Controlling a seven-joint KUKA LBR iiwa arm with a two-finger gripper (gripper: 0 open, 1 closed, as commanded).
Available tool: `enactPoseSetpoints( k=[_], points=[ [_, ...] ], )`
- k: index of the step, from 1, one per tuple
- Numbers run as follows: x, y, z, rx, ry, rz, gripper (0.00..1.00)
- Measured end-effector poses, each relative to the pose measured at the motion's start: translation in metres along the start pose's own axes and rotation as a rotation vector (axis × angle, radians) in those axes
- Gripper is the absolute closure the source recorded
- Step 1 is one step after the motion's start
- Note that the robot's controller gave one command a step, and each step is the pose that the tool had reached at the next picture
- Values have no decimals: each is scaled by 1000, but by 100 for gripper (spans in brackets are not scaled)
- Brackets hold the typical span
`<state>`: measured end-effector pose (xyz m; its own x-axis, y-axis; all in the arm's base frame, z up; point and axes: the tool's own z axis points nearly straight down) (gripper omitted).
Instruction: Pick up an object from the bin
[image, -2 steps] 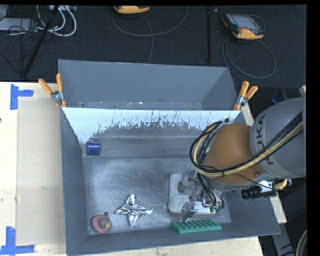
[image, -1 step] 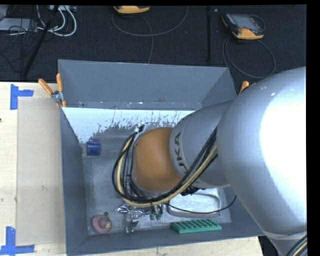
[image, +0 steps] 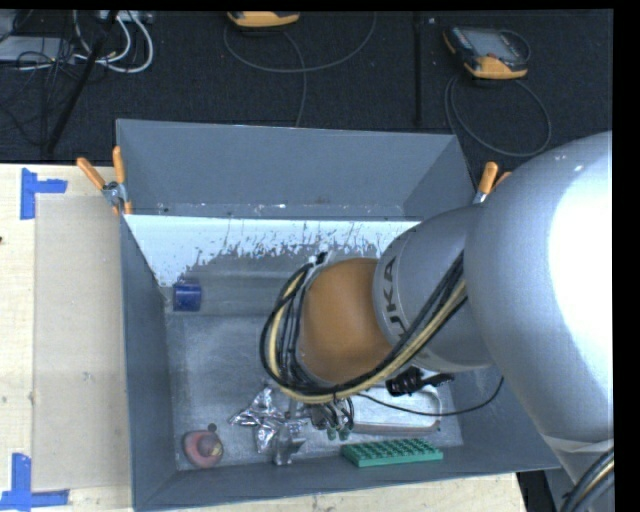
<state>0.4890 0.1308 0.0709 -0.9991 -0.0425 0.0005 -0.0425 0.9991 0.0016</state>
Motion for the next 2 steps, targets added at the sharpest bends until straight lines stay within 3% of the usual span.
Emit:
enactPoseSetpoints(
  k=[1,2],
  points=[
    [0,1,-1,1,2,-5,100],
    [14,14,-139,0,-7,-24,100]
  ],
)
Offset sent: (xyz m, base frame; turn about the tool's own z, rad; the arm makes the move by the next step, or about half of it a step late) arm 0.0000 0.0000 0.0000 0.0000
